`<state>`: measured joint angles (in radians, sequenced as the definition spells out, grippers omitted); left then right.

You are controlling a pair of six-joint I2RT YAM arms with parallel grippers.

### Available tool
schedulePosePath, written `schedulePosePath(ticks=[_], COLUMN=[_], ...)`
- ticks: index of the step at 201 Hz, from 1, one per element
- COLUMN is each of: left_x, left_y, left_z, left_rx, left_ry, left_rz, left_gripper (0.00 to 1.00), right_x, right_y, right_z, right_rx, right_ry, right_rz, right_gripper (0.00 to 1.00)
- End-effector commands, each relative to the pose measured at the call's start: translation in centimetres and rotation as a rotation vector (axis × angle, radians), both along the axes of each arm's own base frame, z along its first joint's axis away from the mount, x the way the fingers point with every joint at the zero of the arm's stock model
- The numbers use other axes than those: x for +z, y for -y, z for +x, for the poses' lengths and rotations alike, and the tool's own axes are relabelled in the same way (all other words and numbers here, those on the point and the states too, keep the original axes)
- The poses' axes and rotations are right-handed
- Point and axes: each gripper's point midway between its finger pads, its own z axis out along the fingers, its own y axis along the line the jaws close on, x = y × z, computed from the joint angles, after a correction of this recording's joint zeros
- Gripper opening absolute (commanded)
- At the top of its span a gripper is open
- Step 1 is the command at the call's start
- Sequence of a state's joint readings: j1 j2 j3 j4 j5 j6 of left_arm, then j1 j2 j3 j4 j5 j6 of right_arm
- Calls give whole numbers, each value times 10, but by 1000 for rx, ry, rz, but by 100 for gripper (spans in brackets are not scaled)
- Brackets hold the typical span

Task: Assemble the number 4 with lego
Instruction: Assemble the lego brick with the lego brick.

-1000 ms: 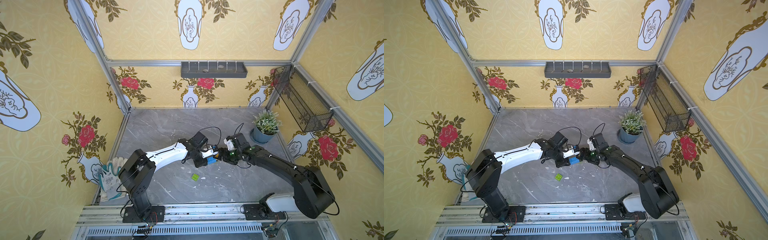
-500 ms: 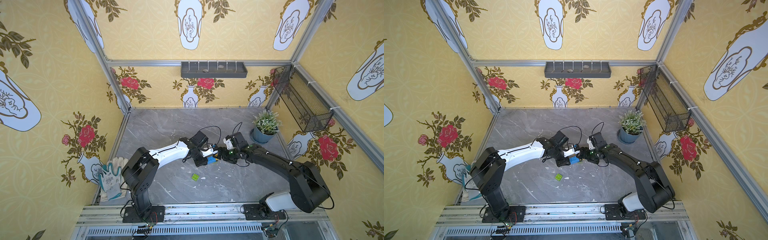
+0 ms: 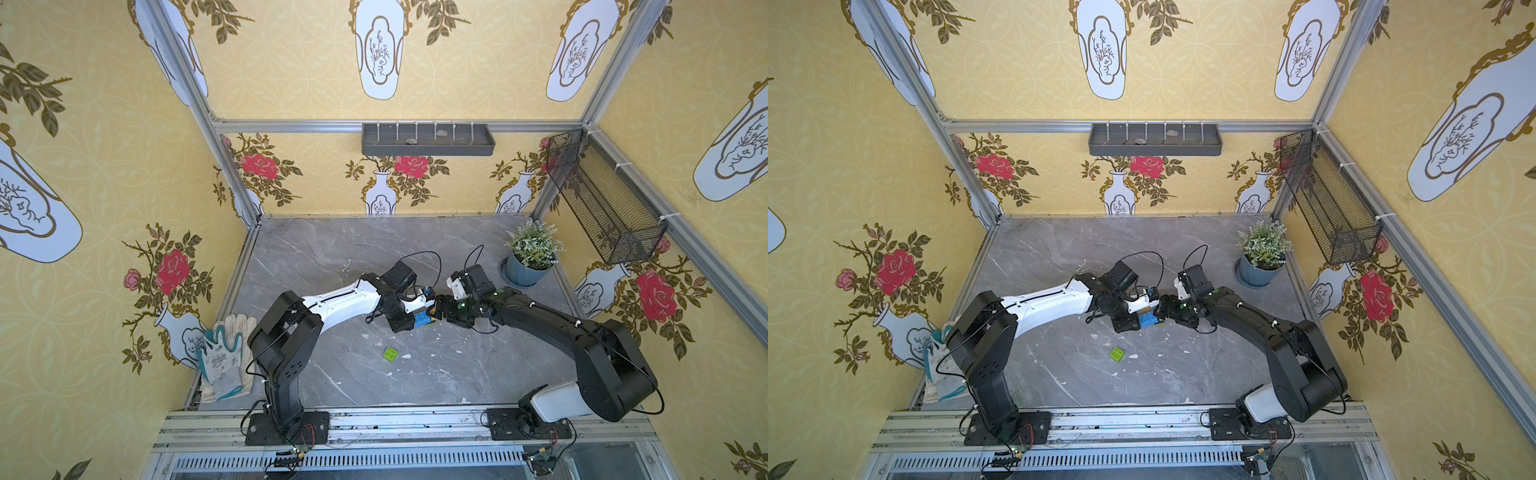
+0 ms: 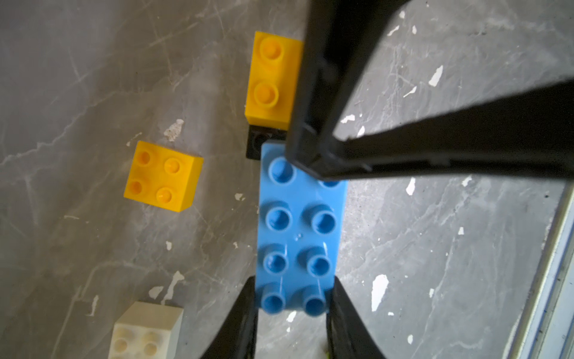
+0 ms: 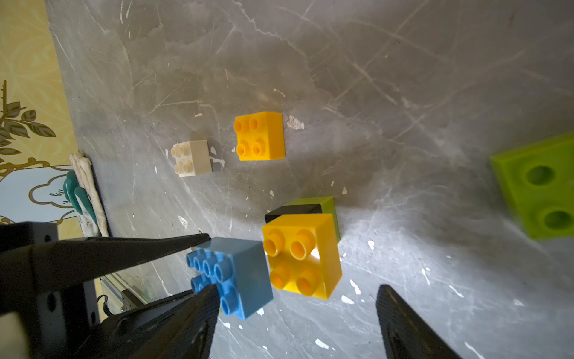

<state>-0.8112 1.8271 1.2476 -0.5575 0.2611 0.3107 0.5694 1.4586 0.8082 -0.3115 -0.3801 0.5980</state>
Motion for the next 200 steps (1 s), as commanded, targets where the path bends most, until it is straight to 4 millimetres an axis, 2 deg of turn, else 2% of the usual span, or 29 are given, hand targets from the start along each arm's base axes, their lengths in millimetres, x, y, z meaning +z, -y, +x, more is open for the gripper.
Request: schedulePosePath(ticks=[1,200], left_x=[-3,-8], left_y=[0,1], left_z=[1,7], left_rx=[7,6], left_ry=[-15,-37], left_rz=[7,37], left_gripper=[0,0], right_x=[2,-1], right_y=[-2,-2], right_z=[5,11], right_rx=[7,12], right_ry=[30,24], right_rz=[3,1], right_gripper=[81,80])
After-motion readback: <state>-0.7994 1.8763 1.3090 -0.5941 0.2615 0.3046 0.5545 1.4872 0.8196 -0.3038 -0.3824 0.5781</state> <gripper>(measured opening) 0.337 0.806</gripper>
